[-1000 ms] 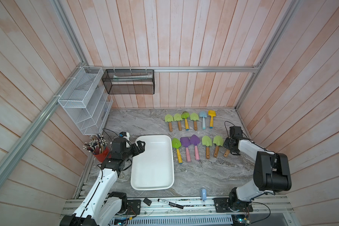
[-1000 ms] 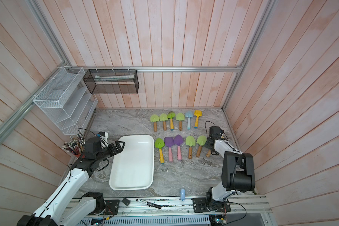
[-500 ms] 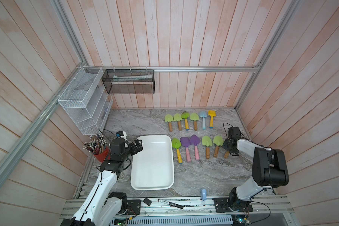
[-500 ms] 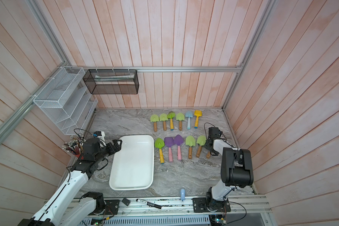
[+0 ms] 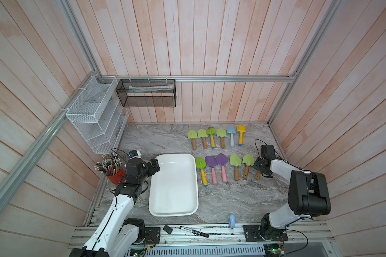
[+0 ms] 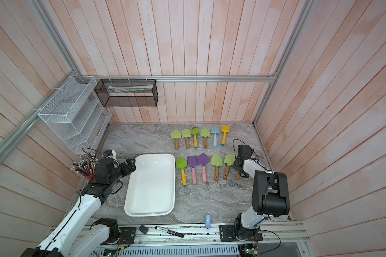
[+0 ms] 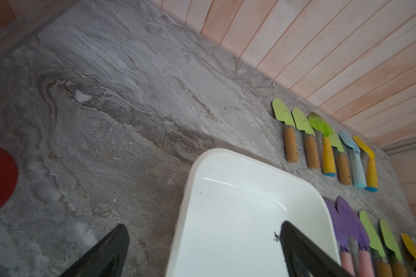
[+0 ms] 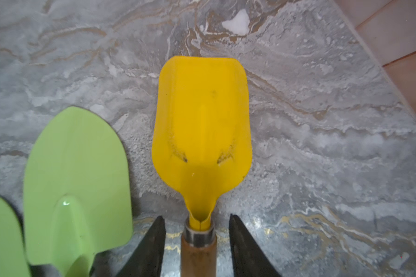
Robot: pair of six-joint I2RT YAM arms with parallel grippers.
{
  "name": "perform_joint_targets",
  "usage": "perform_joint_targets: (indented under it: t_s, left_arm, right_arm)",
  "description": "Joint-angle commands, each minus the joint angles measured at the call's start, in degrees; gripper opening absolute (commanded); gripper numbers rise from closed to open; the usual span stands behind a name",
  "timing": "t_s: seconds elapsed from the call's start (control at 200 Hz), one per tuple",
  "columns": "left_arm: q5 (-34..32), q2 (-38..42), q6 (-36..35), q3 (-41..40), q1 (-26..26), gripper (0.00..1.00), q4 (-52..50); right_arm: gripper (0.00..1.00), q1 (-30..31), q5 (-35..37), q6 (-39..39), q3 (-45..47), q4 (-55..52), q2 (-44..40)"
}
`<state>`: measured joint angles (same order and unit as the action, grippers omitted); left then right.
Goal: Take the shovel out of the storage box
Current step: Place the shovel at the center of the board.
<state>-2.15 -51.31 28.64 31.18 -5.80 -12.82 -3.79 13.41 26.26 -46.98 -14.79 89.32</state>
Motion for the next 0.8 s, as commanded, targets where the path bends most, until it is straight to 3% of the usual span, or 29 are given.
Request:
perform_joint_targets:
  t_s: [0.0,0.16,0.26,0.315,0.425,0.54,0.795]
  left_arm:
    - [-8.1,-0.2,-0.9,-1.1,0.8,0.98,1.1]
    - [-13.2,0.4,-0.2,-5.4,2.6,0.96,6.8]
    - [-16.7,0.3,-1.3,-7.9,2.9,0.94,12.5]
    - [-18.8,-0.6,-2.7,-8.1,2.8,1.0,14.6]
    - [-24.8,-2.2,-6.3,-8.5,3.2,1.0,17.9]
    - [-25.4,-4.7,-10.2,-11.9,4.0,1.0,27.7]
    - [-25.0,-19.2,-18.0,-10.2,4.3,1.0,42.6]
  right_arm:
    - [0.5,-0.1,0.2,0.7,1.5,0.4,-5.7]
    - [0.56,1.7,1.7,-0.3,4.4,6.7,-13.0]
    - [0.58,3.1,4.5,-0.4,3.5,7.8,-12.3]
    - [0.59,3.5,6.9,-0.4,2.9,8.0,-11.5]
    - [0.61,3.7,10.9,-0.9,3.0,10.2,-11.0]
    - [0.62,3.7,13.3,-2.9,4.7,15.3,-11.4]
    - [0.63,3.4,12.8,-14.7,17.8,42.7,-15.9]
